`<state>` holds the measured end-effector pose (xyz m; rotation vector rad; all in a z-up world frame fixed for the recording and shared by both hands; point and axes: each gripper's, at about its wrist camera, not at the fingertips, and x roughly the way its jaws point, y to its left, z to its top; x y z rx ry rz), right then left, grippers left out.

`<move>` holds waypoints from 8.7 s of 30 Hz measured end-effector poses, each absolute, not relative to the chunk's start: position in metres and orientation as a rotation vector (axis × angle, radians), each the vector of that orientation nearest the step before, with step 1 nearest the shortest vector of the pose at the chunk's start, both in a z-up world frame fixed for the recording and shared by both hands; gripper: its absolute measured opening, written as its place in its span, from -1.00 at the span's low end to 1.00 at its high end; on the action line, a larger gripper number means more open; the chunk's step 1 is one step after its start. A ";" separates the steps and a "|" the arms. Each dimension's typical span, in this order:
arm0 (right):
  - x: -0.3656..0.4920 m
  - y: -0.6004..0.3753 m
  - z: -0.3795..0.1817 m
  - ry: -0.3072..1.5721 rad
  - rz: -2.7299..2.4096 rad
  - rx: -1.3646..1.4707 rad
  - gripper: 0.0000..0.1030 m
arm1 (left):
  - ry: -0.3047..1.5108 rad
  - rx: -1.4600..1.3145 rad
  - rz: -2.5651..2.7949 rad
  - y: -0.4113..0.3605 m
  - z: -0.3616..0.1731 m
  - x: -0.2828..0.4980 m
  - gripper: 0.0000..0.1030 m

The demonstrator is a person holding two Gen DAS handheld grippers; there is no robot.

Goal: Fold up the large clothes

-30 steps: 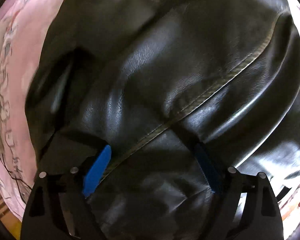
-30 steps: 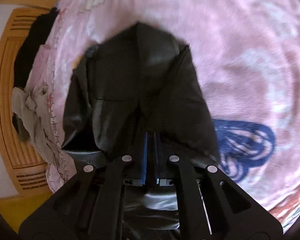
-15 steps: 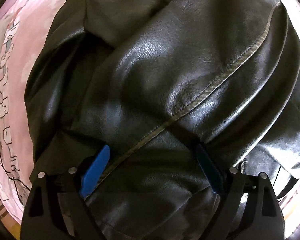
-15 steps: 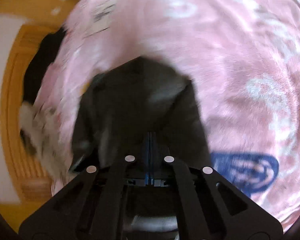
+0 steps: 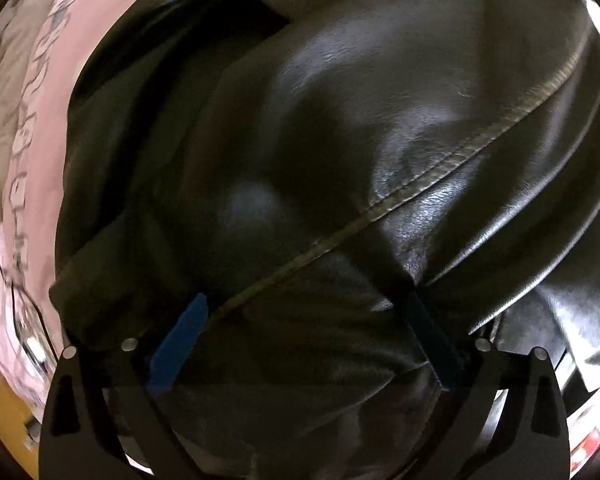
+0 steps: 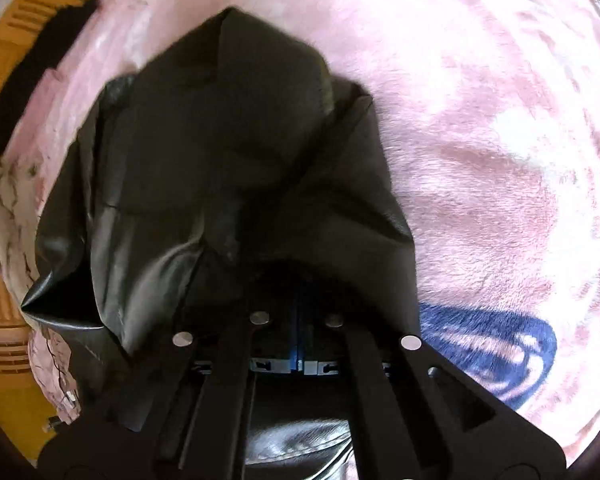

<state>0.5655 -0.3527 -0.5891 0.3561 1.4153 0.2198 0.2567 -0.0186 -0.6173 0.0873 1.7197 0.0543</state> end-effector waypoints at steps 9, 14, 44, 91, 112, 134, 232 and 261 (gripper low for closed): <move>0.540 -0.413 -0.580 1.285 0.053 0.510 -1.00 | 1.700 0.065 0.091 -0.042 -0.598 0.266 0.73; 0.551 -0.439 -0.585 1.316 0.051 0.568 -1.00 | 1.670 0.172 0.078 -0.051 -0.609 0.268 0.82; 0.031 -0.372 -0.439 1.047 -0.157 0.633 0.63 | 1.417 0.442 -0.172 0.098 -0.488 0.138 0.81; -0.016 -0.285 -0.582 1.593 0.104 0.402 0.47 | 1.736 -0.127 -0.455 0.177 -0.581 0.055 0.42; 0.069 -0.297 -0.394 1.056 0.101 0.899 -0.84 | 1.445 -0.460 -0.560 0.178 -0.422 0.113 -0.76; 0.430 -0.490 -0.379 0.958 0.259 0.962 -0.85 | 1.124 -0.463 -0.123 0.118 -0.297 0.518 -0.76; 0.313 -0.362 -0.536 0.796 0.179 1.220 -0.64 | 1.559 -0.245 0.025 -0.060 -0.530 0.497 -0.76; 0.419 -0.178 -0.416 0.967 0.607 0.439 -0.65 | 1.378 -0.199 -0.012 -0.020 -0.513 0.489 -0.93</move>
